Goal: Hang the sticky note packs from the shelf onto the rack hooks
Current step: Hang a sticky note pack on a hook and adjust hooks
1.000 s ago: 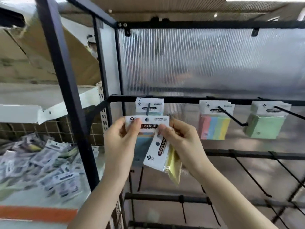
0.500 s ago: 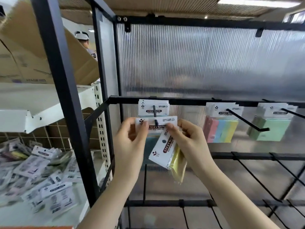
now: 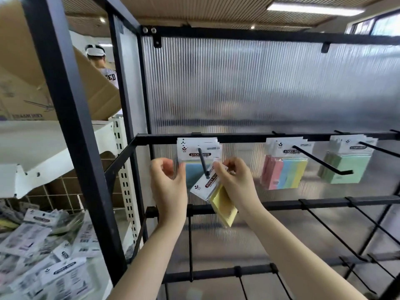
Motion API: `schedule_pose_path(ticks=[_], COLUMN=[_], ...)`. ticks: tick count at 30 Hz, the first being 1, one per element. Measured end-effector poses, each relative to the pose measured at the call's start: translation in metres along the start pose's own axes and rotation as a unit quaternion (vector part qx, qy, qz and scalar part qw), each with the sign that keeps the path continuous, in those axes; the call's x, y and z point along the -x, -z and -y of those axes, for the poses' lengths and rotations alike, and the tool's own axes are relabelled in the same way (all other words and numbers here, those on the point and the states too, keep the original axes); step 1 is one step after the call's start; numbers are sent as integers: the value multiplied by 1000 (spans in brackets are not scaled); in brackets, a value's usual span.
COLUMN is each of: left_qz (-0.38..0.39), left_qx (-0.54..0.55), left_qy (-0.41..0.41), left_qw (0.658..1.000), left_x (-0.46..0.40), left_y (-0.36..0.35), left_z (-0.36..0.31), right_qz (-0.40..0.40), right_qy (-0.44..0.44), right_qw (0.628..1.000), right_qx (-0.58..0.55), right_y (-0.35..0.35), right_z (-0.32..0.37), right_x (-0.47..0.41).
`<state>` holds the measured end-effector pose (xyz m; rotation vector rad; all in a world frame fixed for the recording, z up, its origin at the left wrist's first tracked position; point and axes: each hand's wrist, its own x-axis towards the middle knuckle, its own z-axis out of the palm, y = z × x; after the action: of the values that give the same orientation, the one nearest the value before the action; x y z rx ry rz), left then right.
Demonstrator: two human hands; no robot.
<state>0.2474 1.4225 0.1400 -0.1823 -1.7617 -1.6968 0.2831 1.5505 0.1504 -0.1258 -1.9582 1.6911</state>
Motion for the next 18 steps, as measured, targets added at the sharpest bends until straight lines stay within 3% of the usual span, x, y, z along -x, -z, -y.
schedule_pose_path(ticks=[5, 9, 14, 18], left_qz=[0, 26, 158, 308], left_qx=[17, 72, 86, 121], left_qy=[4, -2, 34, 50], left_qw=[1000, 997, 983, 942], left_x=[9, 46, 100, 130], left_y=[-2, -1, -15, -39], left_z=[11, 13, -6, -33], right_qz=[-3, -49, -103, -154], right_qy=[-17, -20, -13, 10], right_qw=[999, 998, 994, 988], right_qx=[36, 37, 18, 21], right_y=[11, 31, 74, 118], right_z=[-9, -18, -23, -27], right_x=[5, 19, 45, 63])
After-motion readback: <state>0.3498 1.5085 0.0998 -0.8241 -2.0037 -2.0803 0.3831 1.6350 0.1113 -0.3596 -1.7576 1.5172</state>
